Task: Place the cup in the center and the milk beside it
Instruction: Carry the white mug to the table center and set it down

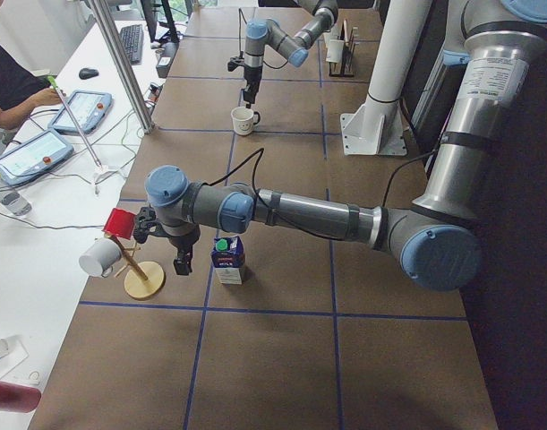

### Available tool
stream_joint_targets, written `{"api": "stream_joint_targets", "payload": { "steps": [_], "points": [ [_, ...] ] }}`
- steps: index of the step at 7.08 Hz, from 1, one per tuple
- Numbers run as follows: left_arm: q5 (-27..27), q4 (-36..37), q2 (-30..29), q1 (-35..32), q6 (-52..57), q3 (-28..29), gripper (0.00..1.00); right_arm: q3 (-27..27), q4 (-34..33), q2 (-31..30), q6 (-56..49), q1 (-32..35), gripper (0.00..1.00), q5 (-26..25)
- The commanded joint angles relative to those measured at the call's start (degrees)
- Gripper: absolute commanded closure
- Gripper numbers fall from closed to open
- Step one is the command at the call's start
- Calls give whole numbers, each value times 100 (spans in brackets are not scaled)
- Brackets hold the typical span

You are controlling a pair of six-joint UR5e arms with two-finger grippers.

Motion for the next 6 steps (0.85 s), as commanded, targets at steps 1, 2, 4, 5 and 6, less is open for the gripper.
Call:
{"api": "stream_joint_targets", "payload": {
  "steps": [1,2,4,5,6],
  "points": [
    [-3,-2,3,392,-218,-28,0,282,32,-273,-28,39,0,50],
    [-3,-10,3,411,-444,-54,0,282,32,-281,-28,-4,0,-2],
    [32,-10,125,587,-491,-177,0,273,41,-290,-28,-92,0,-29],
    [58,-19,213,674,-482,-177,0,282,41,-290,-19,-110,0,-29],
    [58,-19,275,754,-464,-177,0,282,41,-290,-19,-119,0,-29]
  ]
}}
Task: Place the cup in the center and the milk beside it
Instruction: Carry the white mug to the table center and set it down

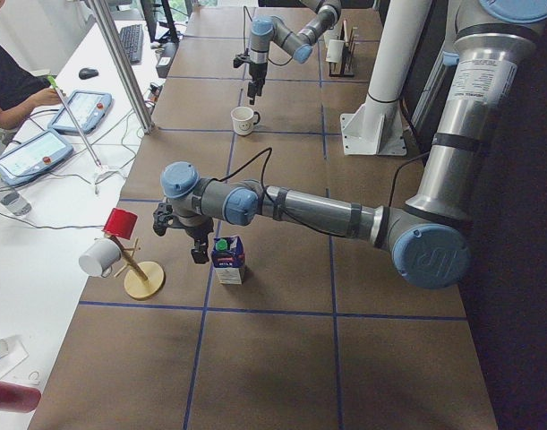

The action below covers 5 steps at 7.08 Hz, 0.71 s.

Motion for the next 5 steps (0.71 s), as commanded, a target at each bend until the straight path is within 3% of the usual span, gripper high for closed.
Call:
{"api": "stream_joint_targets", "payload": {
  "steps": [1,2,3,4,5],
  "points": [
    [11,-4,112,140,5,-5,0,3,1,-1,3,-28,0,-3],
    [11,-4,121,236,-4,3,0,3,9,-1,12,-46,0,-3],
    [11,-4,121,272,14,3,16,11,9,-10,12,-55,0,-3],
    [20,5,121,281,14,3,51,11,9,-10,29,-81,0,-3],
    [20,5,121,281,23,-5,94,11,9,-1,29,-98,0,-12]
  ]
}}
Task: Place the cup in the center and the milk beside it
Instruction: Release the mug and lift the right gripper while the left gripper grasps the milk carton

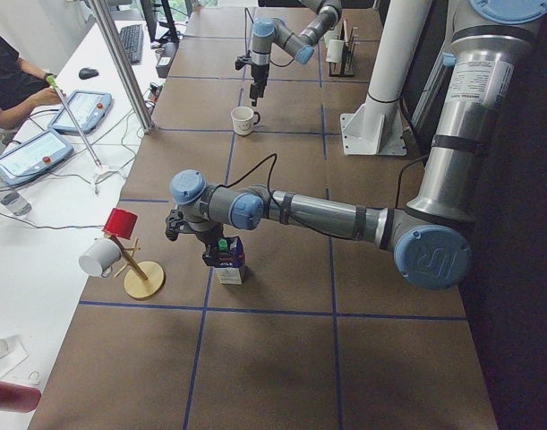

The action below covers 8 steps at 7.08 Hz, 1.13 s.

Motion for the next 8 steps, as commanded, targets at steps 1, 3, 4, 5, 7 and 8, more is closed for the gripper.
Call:
{"api": "stream_joint_targets", "payload": {
  "steps": [1,3,4,5,7,8],
  "points": [
    [3,12,2,11,-27,-181,100,2,0,-3,-2,-24,0,2],
    [-41,683,-468,81,-724,-1058,100,576,-34,-421,-37,220,0,115],
    [-32,1280,-1317,412,-1165,-1070,100,1426,-52,-1243,-229,483,0,247],
    [29,1478,-1847,929,-1744,-1053,100,1852,-70,-1738,-744,790,0,544],
    [1033,1436,-3007,2105,-2965,-738,100,1935,-52,-2015,-951,996,0,741],
    [1188,1401,-3596,2347,-3372,-214,100,1944,-52,-2024,-960,996,0,741]
  ]
}}
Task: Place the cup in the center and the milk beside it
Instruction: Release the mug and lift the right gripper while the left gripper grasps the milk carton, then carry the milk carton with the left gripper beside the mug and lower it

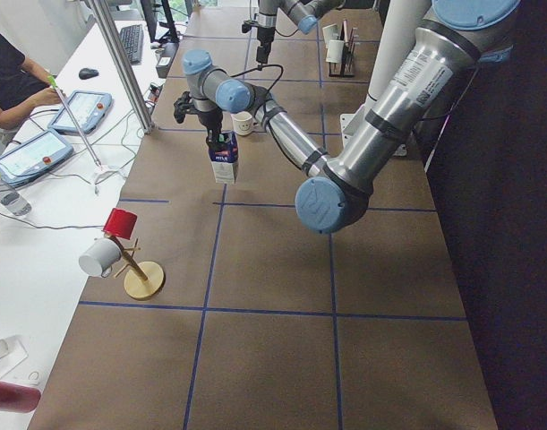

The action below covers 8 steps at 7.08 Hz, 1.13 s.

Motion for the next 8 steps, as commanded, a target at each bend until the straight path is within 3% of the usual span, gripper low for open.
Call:
{"api": "stream_joint_targets", "payload": {
  "steps": [1,2,3,4,7,8],
  "points": [
    [384,-19,-948,561,-744,671,100,41,3,-87,-54,30,0,25],
    [419,-71,-1055,875,-1207,690,100,15,3,-61,-54,-14,0,-36],
    [811,-219,-1213,1174,-1577,742,100,-2,12,-61,-54,-40,0,-46],
    [989,-438,-1432,1308,-1764,1091,99,-11,12,-52,-54,-49,0,-46],
    [999,-748,-1548,1327,-2003,1393,91,-11,12,-34,-54,-49,0,-54],
    [999,-757,-1540,1327,-2003,1393,41,-11,12,-34,-54,-49,0,-54]
  ]
}}
